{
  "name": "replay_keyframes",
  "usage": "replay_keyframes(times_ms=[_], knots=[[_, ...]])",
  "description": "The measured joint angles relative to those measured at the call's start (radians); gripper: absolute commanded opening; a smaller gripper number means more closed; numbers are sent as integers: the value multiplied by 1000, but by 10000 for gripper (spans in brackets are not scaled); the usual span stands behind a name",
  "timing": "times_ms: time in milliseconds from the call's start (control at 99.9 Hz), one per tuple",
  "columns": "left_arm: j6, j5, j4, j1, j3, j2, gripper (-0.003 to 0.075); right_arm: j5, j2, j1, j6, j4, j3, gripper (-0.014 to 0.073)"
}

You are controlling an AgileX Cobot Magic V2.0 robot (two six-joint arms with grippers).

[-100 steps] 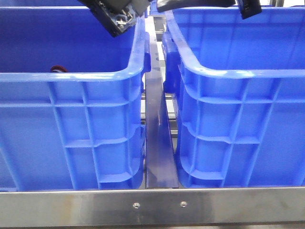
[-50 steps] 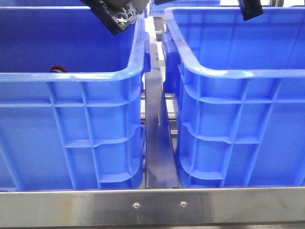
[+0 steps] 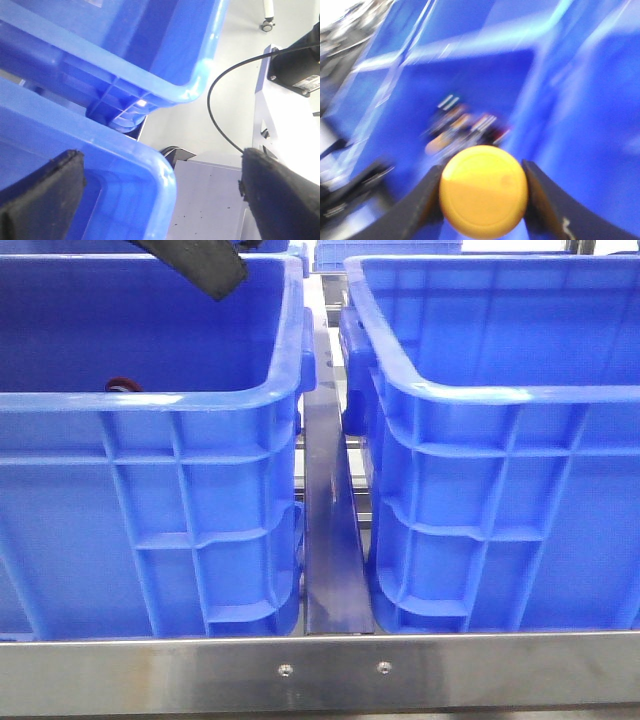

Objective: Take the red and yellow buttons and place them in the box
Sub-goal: 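Grasp the yellow button cap with the right gripper, release left, then lower the yellow button into the empty crate with the right gripper and release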

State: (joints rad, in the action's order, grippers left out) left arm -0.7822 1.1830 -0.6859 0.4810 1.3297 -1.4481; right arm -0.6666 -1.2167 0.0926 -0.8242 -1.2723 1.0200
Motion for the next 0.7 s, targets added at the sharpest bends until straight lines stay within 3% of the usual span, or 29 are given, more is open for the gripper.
replay_keyframes(times_ms=[390, 701], knots=[[0, 0, -27, 0, 0, 0, 599, 330, -1, -41, -342, 84, -78, 108], [0, -2, -27, 0, 0, 0, 599, 510, -163, -41, -413, 74, -73, 106]])
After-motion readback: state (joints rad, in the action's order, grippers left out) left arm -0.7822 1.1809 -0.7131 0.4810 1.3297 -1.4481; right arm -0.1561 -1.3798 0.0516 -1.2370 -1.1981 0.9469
